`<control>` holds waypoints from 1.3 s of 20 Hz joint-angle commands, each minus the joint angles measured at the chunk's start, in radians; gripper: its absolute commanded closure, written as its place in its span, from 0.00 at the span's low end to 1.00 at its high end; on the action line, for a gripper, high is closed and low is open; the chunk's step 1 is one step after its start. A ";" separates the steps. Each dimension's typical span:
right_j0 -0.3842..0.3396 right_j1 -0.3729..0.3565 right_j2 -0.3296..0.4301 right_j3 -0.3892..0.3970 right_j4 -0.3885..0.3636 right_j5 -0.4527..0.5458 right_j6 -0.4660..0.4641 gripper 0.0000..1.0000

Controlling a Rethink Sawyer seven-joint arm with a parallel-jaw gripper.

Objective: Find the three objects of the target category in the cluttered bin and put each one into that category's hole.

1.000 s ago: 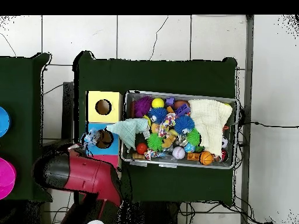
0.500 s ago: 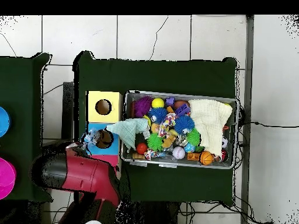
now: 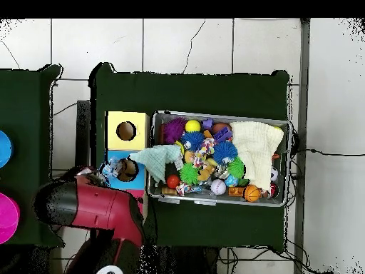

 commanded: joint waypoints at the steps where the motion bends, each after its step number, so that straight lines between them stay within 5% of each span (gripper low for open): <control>1: -0.013 0.022 0.029 -0.052 0.034 -0.013 0.237 0.00; 15: -0.034 0.127 0.038 -0.029 0.012 -0.151 0.197 0.00; 26: -0.029 0.151 0.005 -0.057 -0.004 -0.128 0.183 0.00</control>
